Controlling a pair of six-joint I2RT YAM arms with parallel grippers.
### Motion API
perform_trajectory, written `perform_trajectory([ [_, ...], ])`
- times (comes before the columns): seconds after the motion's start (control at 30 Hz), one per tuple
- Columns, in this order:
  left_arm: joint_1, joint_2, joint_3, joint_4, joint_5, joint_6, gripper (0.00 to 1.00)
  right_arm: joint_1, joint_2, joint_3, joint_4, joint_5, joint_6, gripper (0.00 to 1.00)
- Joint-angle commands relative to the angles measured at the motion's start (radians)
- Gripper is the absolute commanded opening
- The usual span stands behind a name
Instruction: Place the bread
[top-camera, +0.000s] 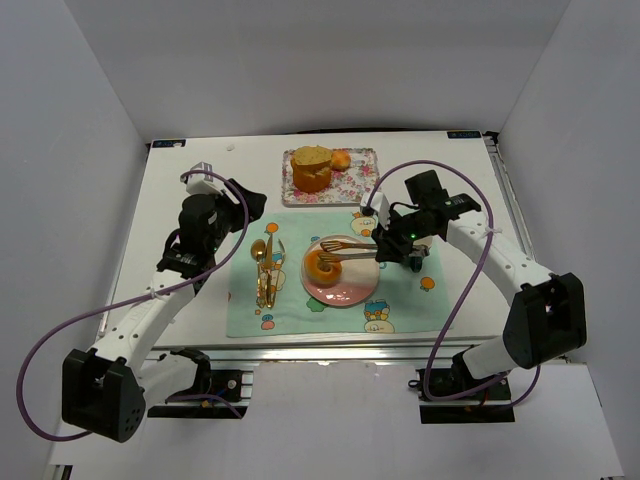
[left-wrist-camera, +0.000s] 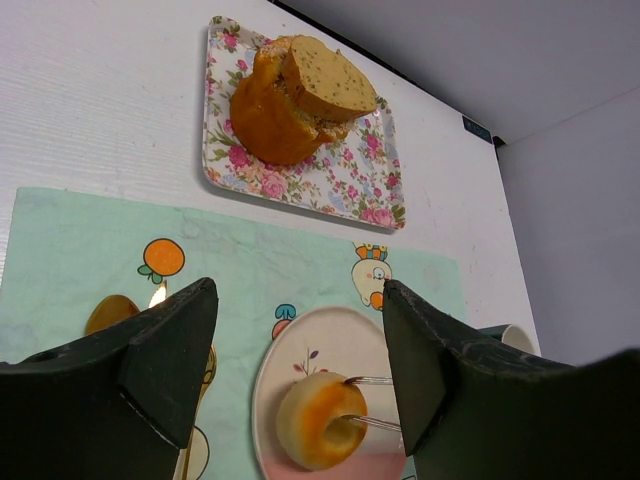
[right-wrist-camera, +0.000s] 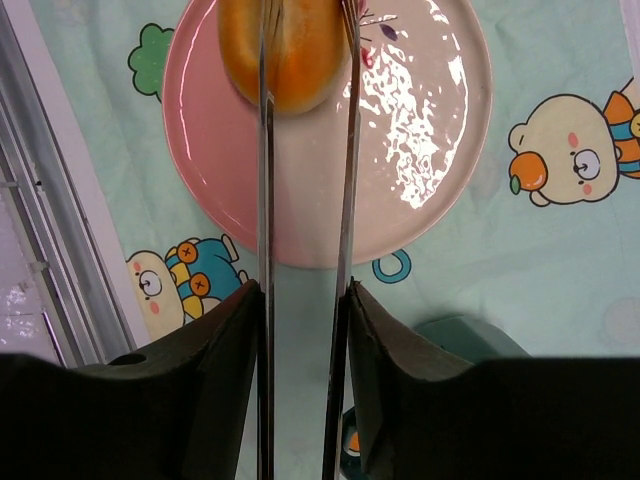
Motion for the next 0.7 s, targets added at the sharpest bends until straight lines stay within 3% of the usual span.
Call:
perform_trajectory([
  [0.0, 0.002, -0.016, 0.002, 0.017, -0.005, 0.001, 0.76, 0.003, -0.026, 0.034, 0.004, -0.034, -0.014, 0.45],
  [0.27, 0.002, -0.019, 0.001, 0.017, -0.005, 0.003, 0.76, 0.004, -0.043, 0.040, 0.004, -0.040, -0.018, 0.45],
  [0.33, 0.002, -0.019, 0.001, 0.017, -0.007, 0.003, 0.76, 0.001, -0.057, 0.054, 0.019, -0.051, 0.004, 0.41],
  [0.37, 0.002, -0.019, 0.001, 0.017, -0.005, 0.003, 0.76, 0.000, -0.061, 0.060, 0.030, -0.057, 0.016, 0.38],
  [0.47, 0.002, -0.018, 0.004, 0.020, -0.002, 0.003, 0.75, -0.020, -0.077, 0.101, 0.065, -0.107, 0.077, 0.12],
  [0.5, 0.002, -0.016, 0.004, 0.022, -0.001, 0.001, 0.74, -0.028, -0.080, 0.111, 0.099, -0.127, 0.100, 0.02],
  [0.53, 0.002, -0.015, 0.007, 0.022, 0.001, 0.001, 0.72, -0.048, -0.081, 0.129, 0.113, -0.133, 0.145, 0.00],
  [0.57, 0.002, -0.012, 0.008, 0.023, 0.005, 0.001, 0.70, -0.058, -0.081, 0.138, 0.124, -0.140, 0.168, 0.00],
  [0.67, 0.002, -0.004, 0.010, 0.031, 0.016, 0.001, 0.48, -0.143, -0.081, 0.146, 0.229, -0.135, 0.319, 0.00],
])
